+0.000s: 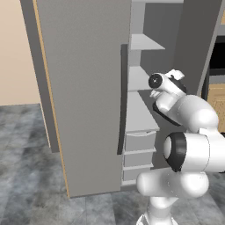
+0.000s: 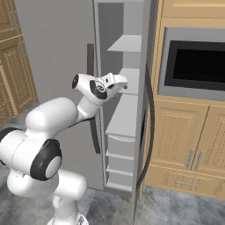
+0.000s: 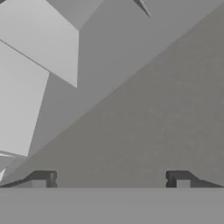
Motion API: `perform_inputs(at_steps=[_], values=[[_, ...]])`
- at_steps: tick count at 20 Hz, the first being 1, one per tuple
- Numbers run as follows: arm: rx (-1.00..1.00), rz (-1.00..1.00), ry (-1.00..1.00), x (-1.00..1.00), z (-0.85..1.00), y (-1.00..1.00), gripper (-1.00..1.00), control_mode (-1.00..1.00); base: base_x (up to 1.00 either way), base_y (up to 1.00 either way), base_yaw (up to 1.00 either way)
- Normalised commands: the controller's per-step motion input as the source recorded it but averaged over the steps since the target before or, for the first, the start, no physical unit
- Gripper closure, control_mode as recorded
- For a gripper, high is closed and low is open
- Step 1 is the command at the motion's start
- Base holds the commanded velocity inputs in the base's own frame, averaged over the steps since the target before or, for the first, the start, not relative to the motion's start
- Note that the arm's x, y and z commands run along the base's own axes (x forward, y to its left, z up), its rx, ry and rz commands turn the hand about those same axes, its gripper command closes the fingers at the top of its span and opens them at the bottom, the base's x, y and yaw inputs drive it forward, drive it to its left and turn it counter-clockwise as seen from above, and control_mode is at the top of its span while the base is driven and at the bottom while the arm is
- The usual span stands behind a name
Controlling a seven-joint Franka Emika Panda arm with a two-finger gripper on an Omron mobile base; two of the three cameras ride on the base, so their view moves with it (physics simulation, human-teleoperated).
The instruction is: Move the hot dog bun to the plate on the dining table and place the condiment next to that plate. Then navigate to the fridge and take the sausage and place it on the plate as well.
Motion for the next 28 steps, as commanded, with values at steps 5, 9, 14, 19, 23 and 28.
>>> perform_inputs(at_steps=[5, 9, 14, 19, 23, 28], values=[[0.14, 0.01, 0.00, 0.00, -0.11, 1.00, -1.00, -1.00, 0.00, 0.00, 0.00], [0.24, 0.03, 0.04, 0.05, -0.11, 0.99, -1.00, -1.00, 0.00, 0.00, 0.00], [0.26, 0.08, 0.08, 0.13, -0.07, 0.95, -1.00, -1.00, 0.00, 0.00, 0.00], [0.18, 0.03, -0.02, 0.30, 0.00, 0.65, -1.00, -1.00, 0.00, 0.00, 0.00], [0.05, 0.02, -0.22, 0.23, 0.00, 0.04, -1.00, -1.00, 0.00, 0.00, 0.00], [0.12, 0.03, -0.17, 0.38, 0.00, 0.00, -1.00, -1.00, 0.00, 0.00, 0.00]])
